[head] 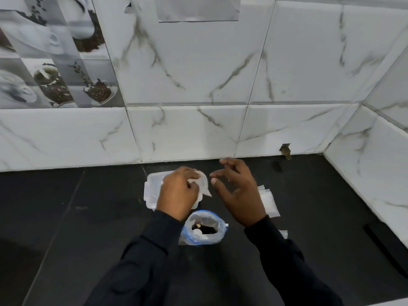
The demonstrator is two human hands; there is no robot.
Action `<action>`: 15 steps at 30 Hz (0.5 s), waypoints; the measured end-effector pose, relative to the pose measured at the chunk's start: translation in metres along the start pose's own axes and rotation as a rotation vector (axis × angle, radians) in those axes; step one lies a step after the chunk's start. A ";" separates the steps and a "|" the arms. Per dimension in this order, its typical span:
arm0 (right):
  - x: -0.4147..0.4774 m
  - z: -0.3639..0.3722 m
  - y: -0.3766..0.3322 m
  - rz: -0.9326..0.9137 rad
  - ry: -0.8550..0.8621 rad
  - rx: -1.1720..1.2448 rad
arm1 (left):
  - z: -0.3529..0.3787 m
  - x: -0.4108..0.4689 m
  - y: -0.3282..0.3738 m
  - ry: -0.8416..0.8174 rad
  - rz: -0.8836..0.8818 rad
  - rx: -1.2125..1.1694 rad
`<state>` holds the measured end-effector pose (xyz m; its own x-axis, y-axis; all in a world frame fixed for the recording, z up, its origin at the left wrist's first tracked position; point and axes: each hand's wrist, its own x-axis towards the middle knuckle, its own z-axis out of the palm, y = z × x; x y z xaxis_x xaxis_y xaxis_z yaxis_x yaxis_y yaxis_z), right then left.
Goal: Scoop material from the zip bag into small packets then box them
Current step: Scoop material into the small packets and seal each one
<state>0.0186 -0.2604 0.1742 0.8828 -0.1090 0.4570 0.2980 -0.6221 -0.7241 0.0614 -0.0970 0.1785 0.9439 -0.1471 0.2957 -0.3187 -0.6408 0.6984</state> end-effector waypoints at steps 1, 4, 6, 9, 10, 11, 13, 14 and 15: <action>0.000 -0.001 0.000 0.028 -0.013 0.016 | -0.016 0.001 -0.007 -0.004 -0.026 -0.020; -0.007 0.006 0.017 0.127 -0.345 -0.153 | -0.062 -0.007 -0.043 -0.128 -0.118 -0.067; -0.015 0.020 0.030 0.224 -0.603 -0.320 | -0.080 -0.020 -0.076 -0.253 -0.187 -0.067; -0.024 0.048 0.041 0.415 -0.796 -0.514 | -0.064 -0.051 -0.120 -0.448 -0.292 -0.036; -0.025 0.058 0.045 0.467 -0.843 -0.586 | -0.049 -0.065 -0.131 -0.518 -0.322 -0.021; -0.027 0.067 0.049 0.503 -0.892 -0.661 | -0.031 -0.078 -0.139 -0.584 -0.338 -0.004; -0.028 0.083 0.055 0.504 -0.951 -0.784 | 0.003 -0.100 -0.146 -0.675 -0.289 0.033; -0.029 0.089 0.058 0.493 -0.961 -0.825 | 0.018 -0.106 -0.146 -0.690 -0.244 0.058; -0.030 0.093 0.059 0.490 -0.960 -0.859 | 0.030 -0.108 -0.143 -0.688 -0.196 0.066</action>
<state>0.0435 -0.2215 0.0700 0.8378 -0.0997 -0.5368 -0.1193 -0.9929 -0.0019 0.0072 -0.0120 0.0276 0.8309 -0.4522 -0.3241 -0.1523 -0.7452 0.6492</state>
